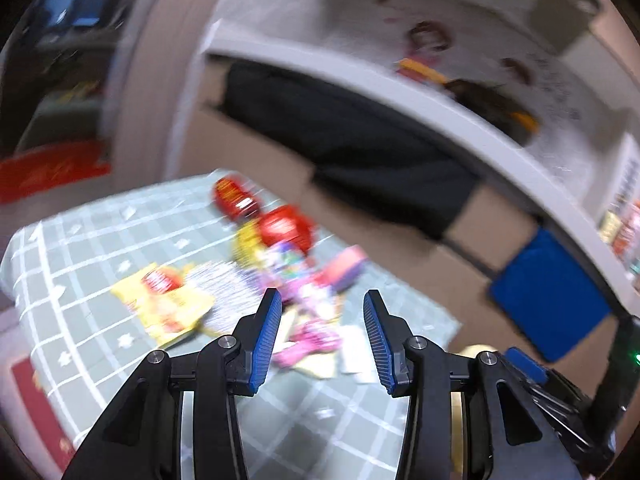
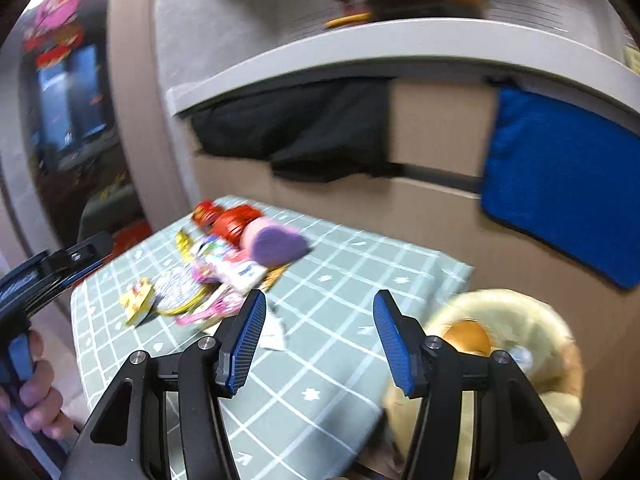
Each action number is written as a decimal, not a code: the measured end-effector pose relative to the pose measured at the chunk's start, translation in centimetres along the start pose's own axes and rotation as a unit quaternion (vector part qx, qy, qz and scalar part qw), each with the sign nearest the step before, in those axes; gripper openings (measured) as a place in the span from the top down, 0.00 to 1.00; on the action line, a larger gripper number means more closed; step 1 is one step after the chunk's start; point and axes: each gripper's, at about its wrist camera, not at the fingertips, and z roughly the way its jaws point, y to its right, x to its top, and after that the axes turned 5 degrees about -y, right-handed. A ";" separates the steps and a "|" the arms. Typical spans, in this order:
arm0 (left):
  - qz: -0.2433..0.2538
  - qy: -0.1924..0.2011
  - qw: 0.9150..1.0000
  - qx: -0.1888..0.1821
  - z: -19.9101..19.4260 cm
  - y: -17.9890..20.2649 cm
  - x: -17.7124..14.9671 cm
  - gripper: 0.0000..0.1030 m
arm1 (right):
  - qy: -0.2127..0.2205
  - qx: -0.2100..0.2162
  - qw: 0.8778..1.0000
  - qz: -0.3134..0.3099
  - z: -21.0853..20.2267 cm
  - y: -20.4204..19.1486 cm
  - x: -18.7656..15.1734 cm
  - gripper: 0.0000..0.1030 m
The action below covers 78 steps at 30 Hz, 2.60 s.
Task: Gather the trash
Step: 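Grasp the clear plastic wrapper with the left gripper while the right gripper grasps the white tissue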
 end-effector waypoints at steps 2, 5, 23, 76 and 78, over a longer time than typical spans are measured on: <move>-0.014 -0.019 1.000 0.016 1.2 -1.6 -0.5 0.57 | -0.015 0.013 1.000 -0.017 2.2 -1.5 0.0 0.48; -0.035 -0.035 0.998 0.033 2.8 -3.7 -0.8 0.57 | -0.037 0.039 0.998 -0.032 5.0 -3.2 0.0 0.48; -0.034 -0.076 0.996 -0.012 6.7 -6.8 -1.8 0.57 | -0.145 0.102 0.982 -0.064 19.5 -8.6 0.3 0.50; 0.052 -0.121 0.989 -0.066 8.6 -0.6 -2.8 0.83 | -0.144 0.106 0.984 -0.025 17.4 -3.8 -1.1 0.60; 0.052 -0.118 0.990 -0.064 8.4 -0.6 -2.7 0.83 | -0.156 0.111 0.981 -0.023 18.1 -4.0 -1.2 0.61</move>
